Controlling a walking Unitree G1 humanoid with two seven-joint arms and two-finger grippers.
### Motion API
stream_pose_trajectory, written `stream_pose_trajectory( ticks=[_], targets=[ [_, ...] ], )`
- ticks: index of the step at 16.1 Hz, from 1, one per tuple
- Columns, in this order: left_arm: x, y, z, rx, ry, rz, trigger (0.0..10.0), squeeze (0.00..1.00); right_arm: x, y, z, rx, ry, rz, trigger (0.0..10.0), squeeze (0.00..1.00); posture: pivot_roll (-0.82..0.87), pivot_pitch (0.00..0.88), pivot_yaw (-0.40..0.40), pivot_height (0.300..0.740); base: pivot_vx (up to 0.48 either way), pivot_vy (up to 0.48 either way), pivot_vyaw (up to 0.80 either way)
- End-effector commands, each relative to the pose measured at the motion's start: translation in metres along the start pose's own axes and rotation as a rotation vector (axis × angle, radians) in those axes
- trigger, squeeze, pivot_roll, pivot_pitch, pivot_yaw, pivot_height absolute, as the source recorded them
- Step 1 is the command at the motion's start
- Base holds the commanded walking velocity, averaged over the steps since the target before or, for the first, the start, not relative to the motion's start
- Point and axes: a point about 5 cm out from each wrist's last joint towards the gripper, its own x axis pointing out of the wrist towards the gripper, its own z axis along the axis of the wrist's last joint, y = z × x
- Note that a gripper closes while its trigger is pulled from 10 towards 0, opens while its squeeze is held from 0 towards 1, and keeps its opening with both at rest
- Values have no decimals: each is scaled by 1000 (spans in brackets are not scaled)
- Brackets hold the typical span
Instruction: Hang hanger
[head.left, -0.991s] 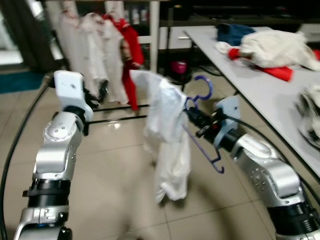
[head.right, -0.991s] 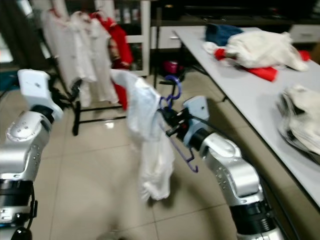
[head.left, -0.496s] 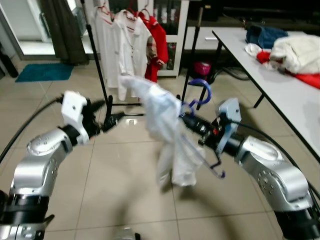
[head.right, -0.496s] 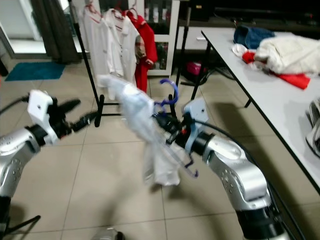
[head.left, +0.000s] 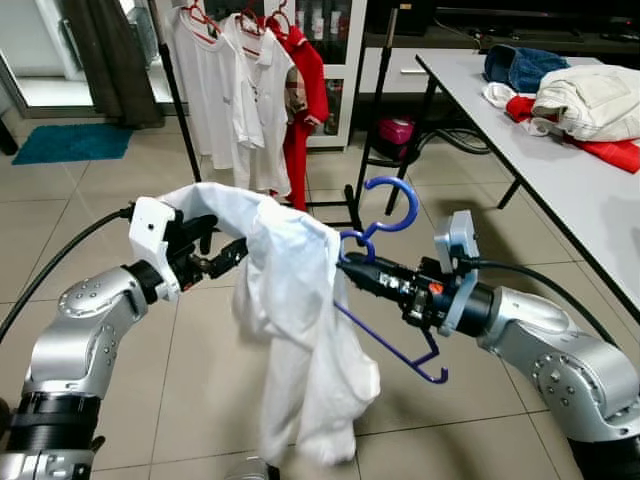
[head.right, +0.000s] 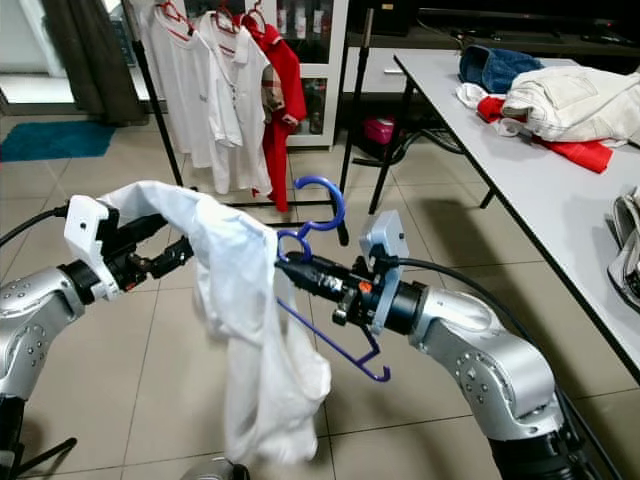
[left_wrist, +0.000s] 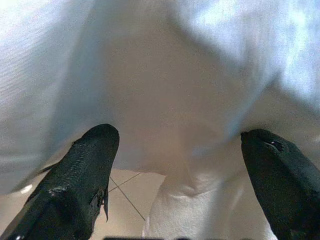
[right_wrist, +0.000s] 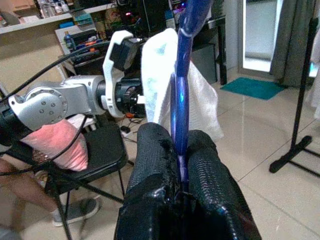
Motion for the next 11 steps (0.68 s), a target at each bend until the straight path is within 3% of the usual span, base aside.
stream_pose_trajectory(
  ticks=[1, 5, 6, 8, 9, 11],
  targets=[
    [-6, -1, -2, 7, 11, -4, 10000, 0, -4, 3, 8, -16, -24, 19, 10000, 0, -54, 0, 27, 740, 0, 0, 0],
    [-36, -6, -8, 71, 89, -81, 10000, 0, -8, 2, 7, -17, -4, 16, 10000, 0, -52, 0, 26, 740, 0, 0, 0],
    [-48, -1, 0, 121, 118, -128, 10000, 0, -9, 0, 7, -20, 9, 4, 10000, 0, -48, 0, 25, 740, 0, 0, 0],
    [-58, 8, 14, 144, 112, -149, 10000, 0, -10, -1, 5, -26, 23, 7, 10000, 0, -45, 0, 26, 740, 0, 0, 0],
    [-64, 9, 25, 118, 107, -212, 10000, 1000, -9, 0, 5, -31, 29, 13, 10000, 0, -42, 0, 23, 740, 0, 0, 0],
    [-71, 14, 42, 165, 120, -265, 10000, 1000, -9, -1, 6, -40, 40, 34, 10000, 0, -31, 0, 9, 740, 0, 0, 0]
  ],
)
